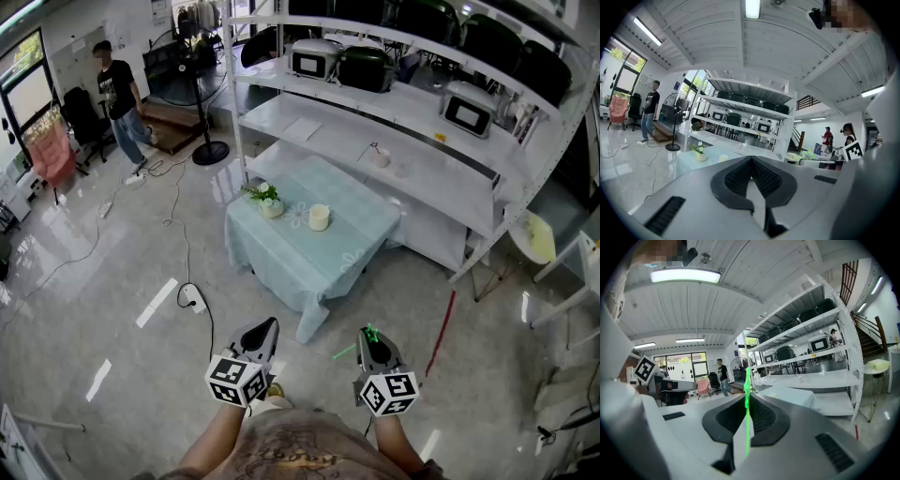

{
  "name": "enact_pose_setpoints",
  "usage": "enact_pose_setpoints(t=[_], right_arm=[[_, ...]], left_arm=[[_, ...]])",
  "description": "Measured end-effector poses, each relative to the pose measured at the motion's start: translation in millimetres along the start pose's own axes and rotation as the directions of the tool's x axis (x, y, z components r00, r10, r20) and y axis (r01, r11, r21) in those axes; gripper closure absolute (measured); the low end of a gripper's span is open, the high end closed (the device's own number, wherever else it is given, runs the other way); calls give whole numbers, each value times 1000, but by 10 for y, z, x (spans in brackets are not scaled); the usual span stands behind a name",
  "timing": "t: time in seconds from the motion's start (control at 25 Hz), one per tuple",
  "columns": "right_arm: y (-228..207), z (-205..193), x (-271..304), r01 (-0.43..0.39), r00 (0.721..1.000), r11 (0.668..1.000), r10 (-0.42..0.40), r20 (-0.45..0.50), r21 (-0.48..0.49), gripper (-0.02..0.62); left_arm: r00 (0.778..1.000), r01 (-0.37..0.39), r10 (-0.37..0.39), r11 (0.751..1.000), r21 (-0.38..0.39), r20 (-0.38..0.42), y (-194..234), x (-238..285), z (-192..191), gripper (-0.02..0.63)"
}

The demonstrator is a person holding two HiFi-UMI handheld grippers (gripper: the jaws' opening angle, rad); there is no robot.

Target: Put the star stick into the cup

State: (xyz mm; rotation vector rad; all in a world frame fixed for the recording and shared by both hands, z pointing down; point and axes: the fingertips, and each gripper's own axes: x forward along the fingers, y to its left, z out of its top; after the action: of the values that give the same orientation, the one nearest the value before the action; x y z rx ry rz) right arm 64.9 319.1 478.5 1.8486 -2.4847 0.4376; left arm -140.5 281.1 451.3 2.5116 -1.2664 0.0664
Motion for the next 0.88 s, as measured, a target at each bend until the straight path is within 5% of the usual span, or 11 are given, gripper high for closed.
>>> enact_pose_setpoints(t=[0.56,0.88], right_arm=[[-117,145,185,-29,999,999,30,31,-31,575],[-112,-65,-44,-111,994,992,112,16,-57,577]], left_arm=[[999,-28,28,1000,-6,27,2,180,69,586],[998,-43,44,999,-2,50,-223,219,-113,586]])
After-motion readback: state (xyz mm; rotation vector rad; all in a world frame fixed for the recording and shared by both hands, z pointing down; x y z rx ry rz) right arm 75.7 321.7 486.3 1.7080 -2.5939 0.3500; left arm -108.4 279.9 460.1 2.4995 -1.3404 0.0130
